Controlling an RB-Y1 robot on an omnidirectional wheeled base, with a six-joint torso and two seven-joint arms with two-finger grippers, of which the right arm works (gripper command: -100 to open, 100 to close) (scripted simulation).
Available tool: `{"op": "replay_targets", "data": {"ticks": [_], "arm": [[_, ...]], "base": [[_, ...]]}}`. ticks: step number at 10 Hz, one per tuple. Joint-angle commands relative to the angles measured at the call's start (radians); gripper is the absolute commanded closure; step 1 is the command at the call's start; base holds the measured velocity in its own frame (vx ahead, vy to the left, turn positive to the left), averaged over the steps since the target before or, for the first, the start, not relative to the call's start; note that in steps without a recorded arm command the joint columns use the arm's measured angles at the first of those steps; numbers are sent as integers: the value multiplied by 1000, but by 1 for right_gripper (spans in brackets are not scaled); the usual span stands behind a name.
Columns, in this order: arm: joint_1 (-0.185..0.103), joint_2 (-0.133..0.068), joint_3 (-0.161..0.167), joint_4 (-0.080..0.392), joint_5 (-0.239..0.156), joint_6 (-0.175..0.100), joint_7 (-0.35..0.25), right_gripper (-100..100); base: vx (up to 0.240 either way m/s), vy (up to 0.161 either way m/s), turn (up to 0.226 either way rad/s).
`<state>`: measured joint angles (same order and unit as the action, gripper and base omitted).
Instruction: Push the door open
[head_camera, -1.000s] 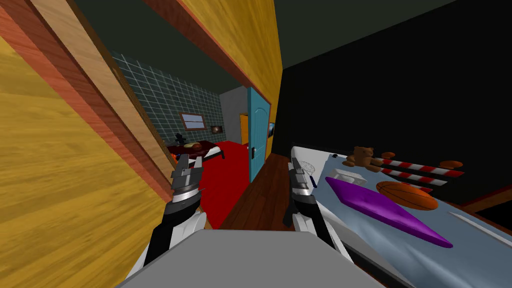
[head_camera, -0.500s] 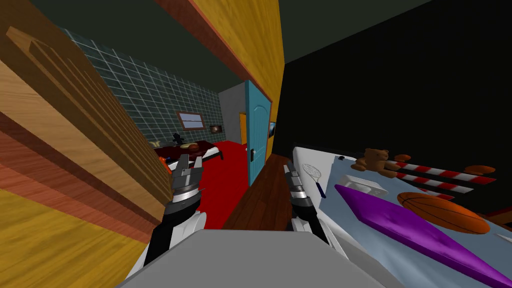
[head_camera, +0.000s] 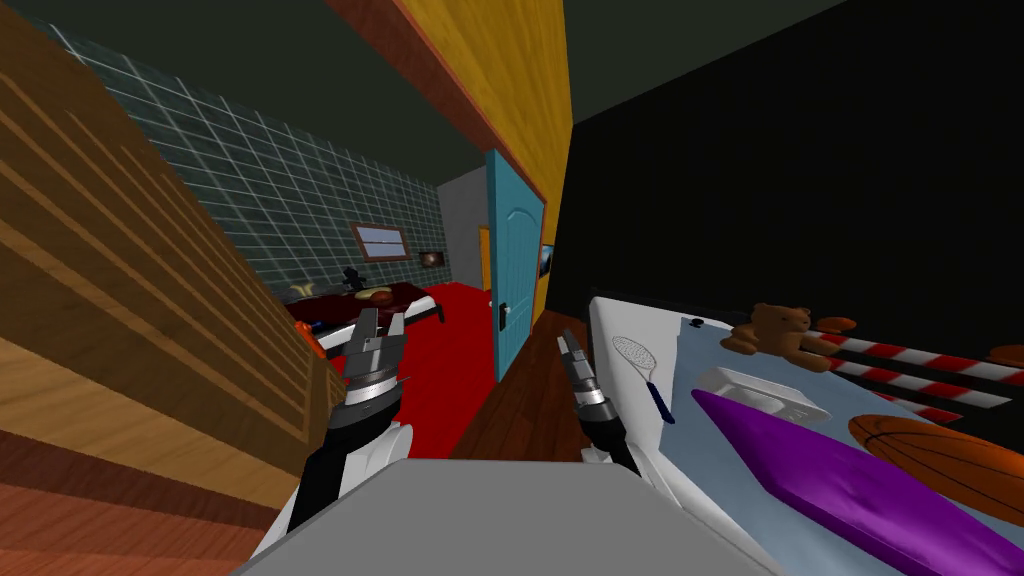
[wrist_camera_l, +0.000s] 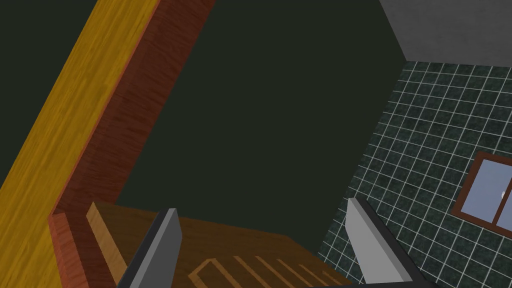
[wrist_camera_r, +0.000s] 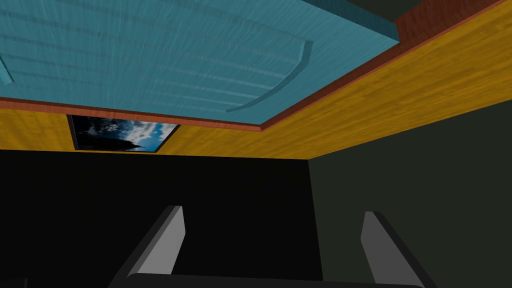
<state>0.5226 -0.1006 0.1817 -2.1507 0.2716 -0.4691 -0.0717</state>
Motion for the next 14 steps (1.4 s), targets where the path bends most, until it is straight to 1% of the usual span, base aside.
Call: {"op": "replay_targets", "data": {"ticks": [1, 2, 4, 7, 8, 9, 12, 13, 14], "arm": [[13, -15, 22, 21, 34, -20, -35, -100], [16, -20, 29, 27, 44, -25, -46, -100], [27, -40, 55, 51, 86, -43, -92, -100], [38, -61, 81, 76, 129, -61, -139, -100], [44, -72, 95, 89, 151, -71, -163, -100], [47, -77, 102, 95, 162, -75, -175, -100], [61, -103, 136, 127, 217, -99, -235, -100], [64, -108, 143, 133, 228, -104, -247, -100], [70, -118, 157, 146, 250, -113, -271, -100]], "base": [[179, -60, 23], [187, -38, 17], [180, -37, 19], [148, -26, 19], [152, -17, 20], [146, -39, 18], [138, -49, 20], [170, -31, 13], [150, -33, 18]]}}
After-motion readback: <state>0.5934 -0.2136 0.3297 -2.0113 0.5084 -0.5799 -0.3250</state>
